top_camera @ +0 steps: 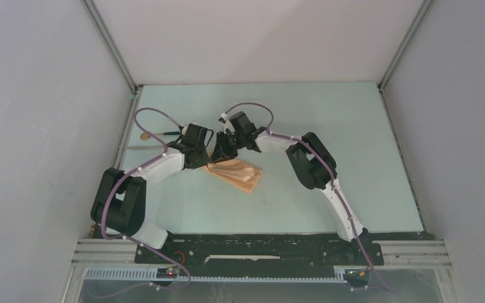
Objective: Fold the napkin into a case and place the utensils inside
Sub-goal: Grasp the top corner of the smaller rectangle folded napkin from the folded napkin.
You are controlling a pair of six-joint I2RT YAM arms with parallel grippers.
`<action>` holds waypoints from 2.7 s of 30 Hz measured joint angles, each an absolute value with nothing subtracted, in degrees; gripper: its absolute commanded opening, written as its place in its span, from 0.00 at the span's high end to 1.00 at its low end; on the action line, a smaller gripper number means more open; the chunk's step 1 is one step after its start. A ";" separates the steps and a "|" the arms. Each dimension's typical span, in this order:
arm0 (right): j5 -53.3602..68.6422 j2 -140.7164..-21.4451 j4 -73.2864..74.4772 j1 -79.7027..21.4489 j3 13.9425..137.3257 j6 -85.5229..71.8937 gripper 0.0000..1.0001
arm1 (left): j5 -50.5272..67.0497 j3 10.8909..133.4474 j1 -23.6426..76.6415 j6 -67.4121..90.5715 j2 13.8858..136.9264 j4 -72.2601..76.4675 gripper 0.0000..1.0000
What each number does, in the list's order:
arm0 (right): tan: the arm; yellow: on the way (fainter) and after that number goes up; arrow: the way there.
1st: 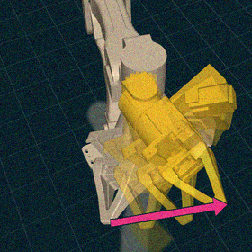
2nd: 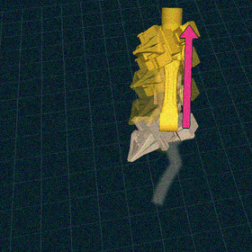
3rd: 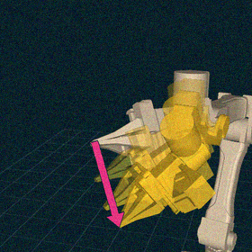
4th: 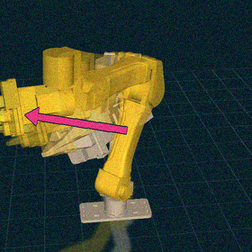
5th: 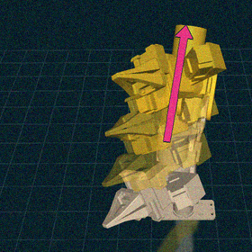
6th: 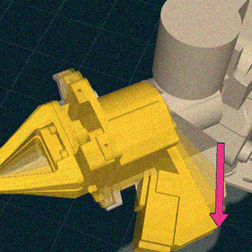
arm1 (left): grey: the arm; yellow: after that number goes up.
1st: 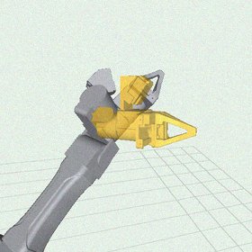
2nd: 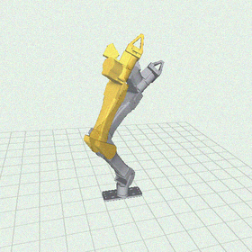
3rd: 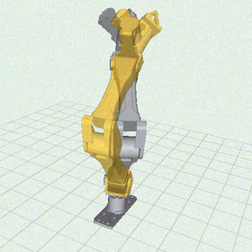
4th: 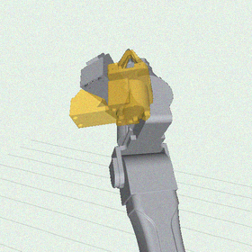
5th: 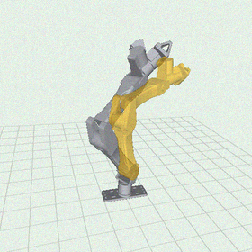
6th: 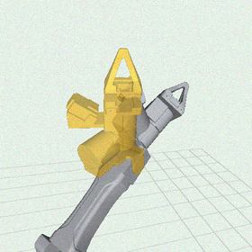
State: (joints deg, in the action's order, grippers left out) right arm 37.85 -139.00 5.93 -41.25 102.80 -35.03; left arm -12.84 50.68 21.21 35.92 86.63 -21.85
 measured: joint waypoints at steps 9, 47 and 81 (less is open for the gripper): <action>37.19 -141.38 3.70 -43.44 104.95 -40.45 0.70 | -11.79 50.92 21.19 35.90 87.48 -22.04 1.00; 48.47 -147.13 -14.22 -42.94 103.31 -52.97 0.79 | -8.69 49.56 17.96 37.47 85.25 -23.64 1.00; 46.22 -147.87 -12.08 -44.88 106.13 -51.18 0.83 | 0.45 36.62 4.32 41.19 69.89 -21.04 0.84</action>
State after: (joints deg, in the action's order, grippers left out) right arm 46.22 -147.87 -12.08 -44.88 106.13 -51.18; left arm 0.45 36.62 4.32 41.19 69.89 -21.04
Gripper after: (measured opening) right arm 0.177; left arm 0.170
